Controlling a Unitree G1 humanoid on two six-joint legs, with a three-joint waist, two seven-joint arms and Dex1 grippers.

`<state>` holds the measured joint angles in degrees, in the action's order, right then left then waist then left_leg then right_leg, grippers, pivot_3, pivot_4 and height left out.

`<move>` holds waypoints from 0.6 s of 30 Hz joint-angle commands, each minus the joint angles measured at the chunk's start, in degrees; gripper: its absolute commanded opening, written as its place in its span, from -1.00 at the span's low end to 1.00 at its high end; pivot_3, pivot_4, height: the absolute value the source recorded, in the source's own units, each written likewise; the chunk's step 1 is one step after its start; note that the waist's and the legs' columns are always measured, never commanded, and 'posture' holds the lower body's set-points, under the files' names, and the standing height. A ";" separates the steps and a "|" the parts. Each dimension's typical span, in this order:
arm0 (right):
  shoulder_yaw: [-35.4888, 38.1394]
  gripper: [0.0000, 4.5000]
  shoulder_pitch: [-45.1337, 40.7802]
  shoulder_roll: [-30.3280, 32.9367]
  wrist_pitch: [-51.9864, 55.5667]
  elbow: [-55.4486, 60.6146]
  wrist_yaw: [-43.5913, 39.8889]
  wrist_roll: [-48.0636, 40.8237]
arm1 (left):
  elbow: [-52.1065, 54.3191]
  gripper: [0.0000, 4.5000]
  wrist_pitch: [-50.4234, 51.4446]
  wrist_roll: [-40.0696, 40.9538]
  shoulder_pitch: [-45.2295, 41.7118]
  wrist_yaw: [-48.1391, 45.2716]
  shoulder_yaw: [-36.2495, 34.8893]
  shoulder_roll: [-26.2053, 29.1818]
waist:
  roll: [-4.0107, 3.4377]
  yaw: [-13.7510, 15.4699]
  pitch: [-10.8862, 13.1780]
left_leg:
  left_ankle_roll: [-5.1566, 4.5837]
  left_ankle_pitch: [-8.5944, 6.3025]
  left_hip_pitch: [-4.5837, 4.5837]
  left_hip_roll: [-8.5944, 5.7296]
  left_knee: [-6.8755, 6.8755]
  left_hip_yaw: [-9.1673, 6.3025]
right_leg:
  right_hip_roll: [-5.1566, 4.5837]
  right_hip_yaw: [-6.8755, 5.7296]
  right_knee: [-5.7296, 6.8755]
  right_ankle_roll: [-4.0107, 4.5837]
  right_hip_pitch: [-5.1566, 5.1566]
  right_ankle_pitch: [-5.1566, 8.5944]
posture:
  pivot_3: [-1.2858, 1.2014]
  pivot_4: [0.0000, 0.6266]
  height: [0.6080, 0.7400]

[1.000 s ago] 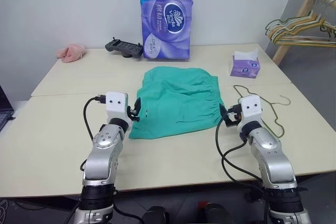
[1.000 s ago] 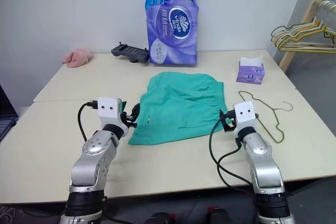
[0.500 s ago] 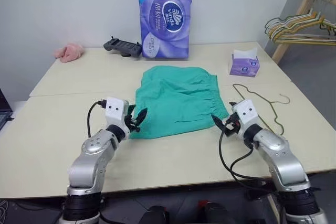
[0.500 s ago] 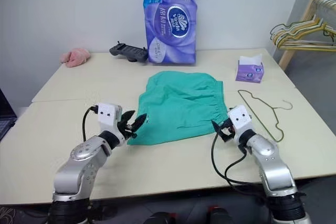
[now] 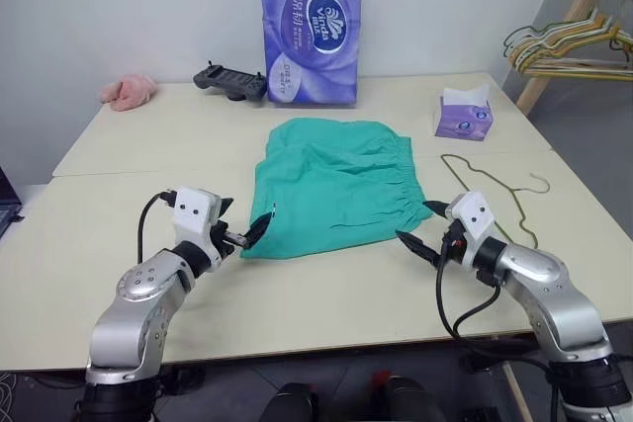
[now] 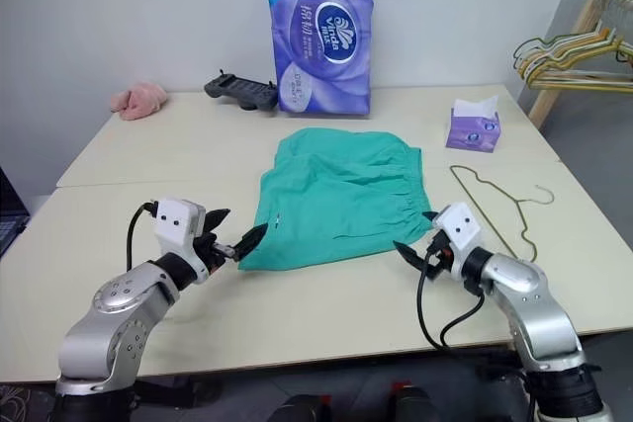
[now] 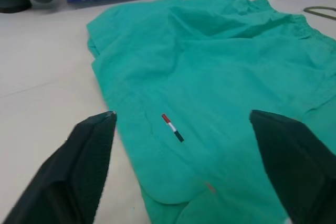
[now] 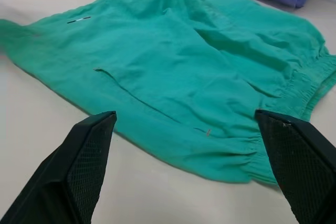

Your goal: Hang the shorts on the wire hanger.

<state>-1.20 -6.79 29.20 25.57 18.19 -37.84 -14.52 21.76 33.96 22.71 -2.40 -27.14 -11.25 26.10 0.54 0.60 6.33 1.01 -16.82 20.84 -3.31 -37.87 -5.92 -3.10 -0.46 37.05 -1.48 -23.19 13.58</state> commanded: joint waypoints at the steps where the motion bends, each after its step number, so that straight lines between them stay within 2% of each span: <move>1: 0.64 1.00 0.37 1.74 0.27 3.71 -2.18 -1.83 | 4.17 0.99 1.04 2.87 1.61 -2.73 -0.55 1.64 | 0.00 0.05 0.14 | 0.00 0.00 0.00 0.00 -0.01 0.00 | 0.00 -0.01 0.00 0.00 0.00 0.00 | 0.08 -0.63 1.00; 7: -1.47 1.00 -0.35 5.26 -5.50 0.34 -4.15 2.93 | 3.54 0.99 -0.13 1.44 3.94 -6.20 0.45 6.48 | -0.04 0.28 0.51 | -0.01 0.00 0.00 -0.01 0.00 0.02 | 0.01 -0.05 0.00 -0.25 0.00 0.17 | 0.08 -0.62 1.00; 10: -2.60 1.00 -1.54 6.58 -11.22 -3.32 -4.55 6.34 | 2.34 0.99 -4.09 -1.43 5.26 -8.69 2.20 8.97 | -0.02 0.39 0.77 | -0.01 0.00 0.00 0.00 0.00 0.02 | 0.01 -0.04 -0.01 -0.24 0.00 0.17 | 0.08 -0.63 1.00; 18: -5.33 1.00 -6.56 7.33 -23.84 -15.16 -5.07 13.27 | -4.09 0.99 -13.89 -7.42 6.03 -11.70 5.88 10.31 | 0.00 0.71 0.93 | 0.00 0.00 0.00 0.02 0.00 0.05 | 0.01 -0.05 -0.03 0.02 -0.01 0.02 | 0.08 -0.64 1.00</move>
<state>-6.74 -12.29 36.05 4.29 3.43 -42.70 -2.23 17.68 22.52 16.34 3.88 -38.38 -5.51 36.06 0.54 1.32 7.26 1.00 -16.82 20.85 -3.29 -37.87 -5.86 -3.09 -0.50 37.02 -1.46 -23.19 13.60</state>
